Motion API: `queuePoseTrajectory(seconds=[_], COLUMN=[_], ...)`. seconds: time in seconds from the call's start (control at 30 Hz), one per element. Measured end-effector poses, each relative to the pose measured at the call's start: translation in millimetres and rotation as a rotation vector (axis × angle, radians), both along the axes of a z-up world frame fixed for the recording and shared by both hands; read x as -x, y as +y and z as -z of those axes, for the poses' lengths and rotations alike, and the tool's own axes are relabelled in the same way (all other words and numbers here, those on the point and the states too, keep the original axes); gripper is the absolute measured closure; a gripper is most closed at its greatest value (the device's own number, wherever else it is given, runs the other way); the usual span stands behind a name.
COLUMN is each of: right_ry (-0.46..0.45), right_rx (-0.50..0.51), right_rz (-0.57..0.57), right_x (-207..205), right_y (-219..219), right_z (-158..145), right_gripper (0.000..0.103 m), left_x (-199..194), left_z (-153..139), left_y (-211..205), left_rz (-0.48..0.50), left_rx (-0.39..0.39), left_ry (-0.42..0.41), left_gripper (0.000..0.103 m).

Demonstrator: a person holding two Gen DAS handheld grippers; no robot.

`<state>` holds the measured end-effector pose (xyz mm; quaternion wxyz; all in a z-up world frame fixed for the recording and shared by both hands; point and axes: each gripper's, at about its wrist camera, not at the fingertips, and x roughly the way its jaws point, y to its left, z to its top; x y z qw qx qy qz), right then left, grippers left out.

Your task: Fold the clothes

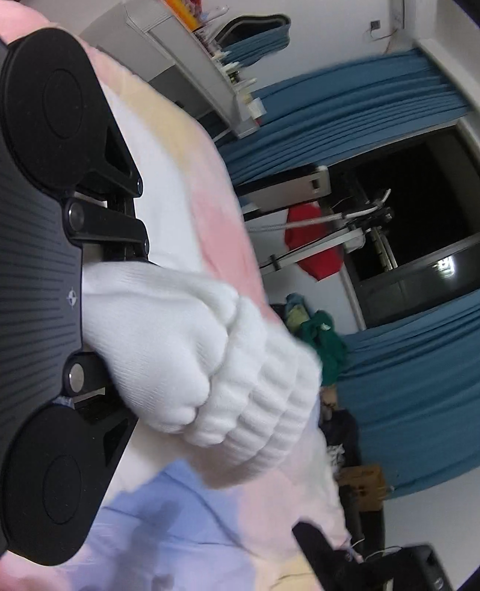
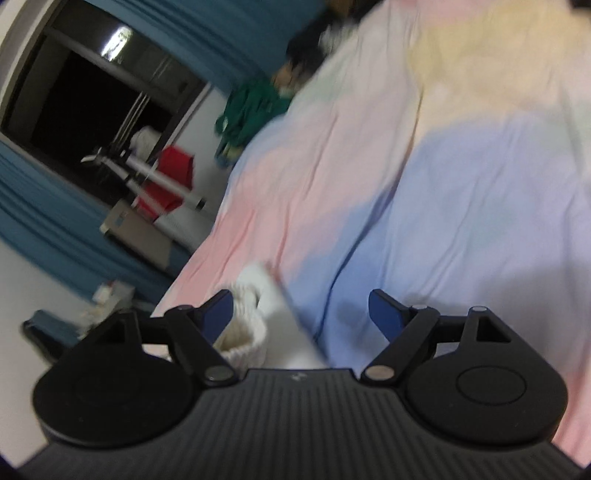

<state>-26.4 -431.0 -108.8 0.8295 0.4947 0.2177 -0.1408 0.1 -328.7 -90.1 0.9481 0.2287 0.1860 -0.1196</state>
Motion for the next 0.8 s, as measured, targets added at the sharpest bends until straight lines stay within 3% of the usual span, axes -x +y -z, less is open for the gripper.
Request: queuePoseTrajectory(seconds=[0.1, 0.13, 0.17, 0.27, 0.43, 0.53, 0.67, 0.8], right_ry=[-0.021, -0.031, -0.042, -0.068, -0.079, -0.147, -0.192, -0.12], right_rx=[-0.072, -0.09, -0.105, -0.155, -0.245, -0.276, -0.166, -0.036], right_rz=[-0.077, -0.102, -0.126, -0.181, -0.22, -0.228, -0.279, -0.356], right_x=[-12.0, -15.4, -18.8, -23.3, -29.8, -31.5, -33.7, -49.4], right_y=[6.1, 8.8, 10.4, 18.5, 30.8, 37.6, 51.4, 75.4], right_z=[8.1, 9.6, 9.5, 11.0, 17.0, 12.9, -7.6, -16.7], right_gripper=[0.02, 0.02, 0.02, 0.02, 0.02, 0.02, 0.017, 0.018], left_x=[5.2, 5.1, 8.2, 16.3, 19.5, 13.5, 5.1, -3.0], left_z=[-4.2, -5.8, -8.5, -17.2, -10.4, -9.5, -8.8, -9.7], left_y=[24.0, 32.5, 47.6, 90.6, 162.1, 190.1, 227.0, 257.3], left_rz=[0.058, 0.075, 0.094, 0.16, 0.198, 0.152, 0.086, 0.029], left_rx=[-0.015, -0.023, -0.034, -0.08, -0.149, -0.09, -0.005, 0.075], left_ry=[0.025, 0.042, 0.057, 0.092, 0.12, 0.134, 0.151, 0.168], left_gripper=[0.06, 0.048, 0.042, 0.032, 0.028, 0.028, 0.028, 0.029])
